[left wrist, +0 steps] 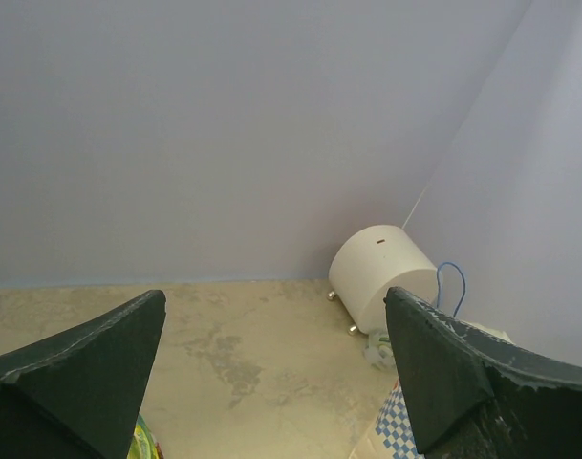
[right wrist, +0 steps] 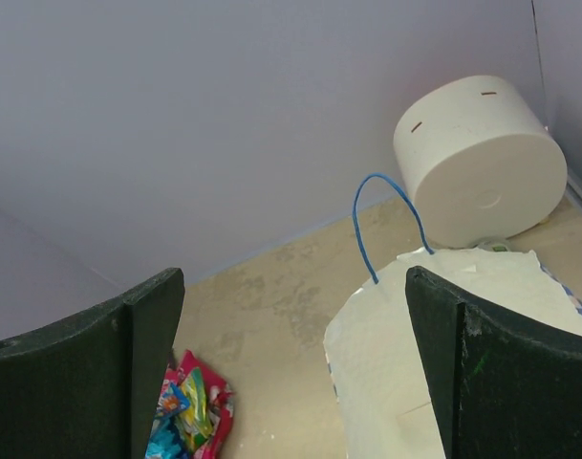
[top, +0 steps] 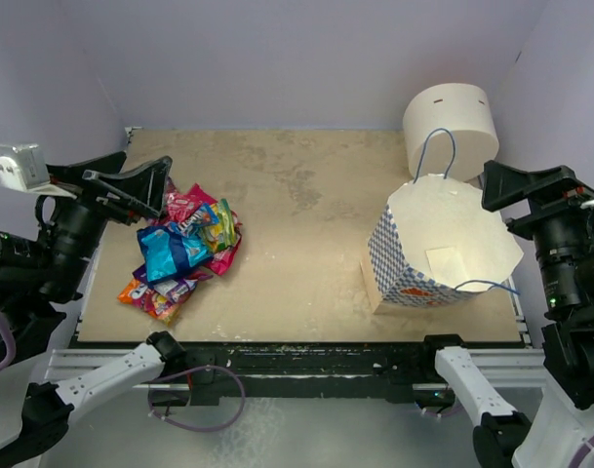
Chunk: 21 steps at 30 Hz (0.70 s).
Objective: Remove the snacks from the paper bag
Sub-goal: Reset both arms
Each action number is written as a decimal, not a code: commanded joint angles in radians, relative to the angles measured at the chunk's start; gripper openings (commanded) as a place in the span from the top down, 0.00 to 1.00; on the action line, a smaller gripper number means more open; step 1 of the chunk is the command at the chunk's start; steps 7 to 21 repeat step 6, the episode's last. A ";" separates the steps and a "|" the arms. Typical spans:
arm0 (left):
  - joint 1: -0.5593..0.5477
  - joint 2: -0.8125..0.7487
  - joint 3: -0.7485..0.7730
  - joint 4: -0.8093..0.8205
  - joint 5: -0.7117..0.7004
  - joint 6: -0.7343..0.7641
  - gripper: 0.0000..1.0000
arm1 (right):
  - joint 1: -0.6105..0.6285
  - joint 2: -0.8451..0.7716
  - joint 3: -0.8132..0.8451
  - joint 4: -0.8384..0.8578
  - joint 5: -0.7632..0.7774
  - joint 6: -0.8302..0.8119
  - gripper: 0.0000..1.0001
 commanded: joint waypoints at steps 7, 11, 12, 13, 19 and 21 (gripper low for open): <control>0.001 -0.021 0.013 -0.019 -0.048 0.012 0.01 | 0.001 -0.004 -0.063 0.136 -0.050 -0.098 0.00; 0.001 -0.021 0.013 -0.019 -0.048 0.012 0.01 | 0.001 -0.004 -0.063 0.136 -0.050 -0.098 0.00; 0.001 -0.021 0.013 -0.019 -0.048 0.012 0.01 | 0.001 -0.004 -0.063 0.136 -0.050 -0.098 0.00; 0.001 -0.021 0.013 -0.019 -0.048 0.012 0.01 | 0.001 -0.004 -0.063 0.136 -0.050 -0.098 0.00; 0.001 -0.021 0.013 -0.019 -0.048 0.012 0.01 | 0.001 -0.004 -0.063 0.136 -0.050 -0.098 0.00; 0.001 -0.021 0.013 -0.019 -0.048 0.012 0.01 | 0.001 -0.004 -0.063 0.136 -0.050 -0.098 0.00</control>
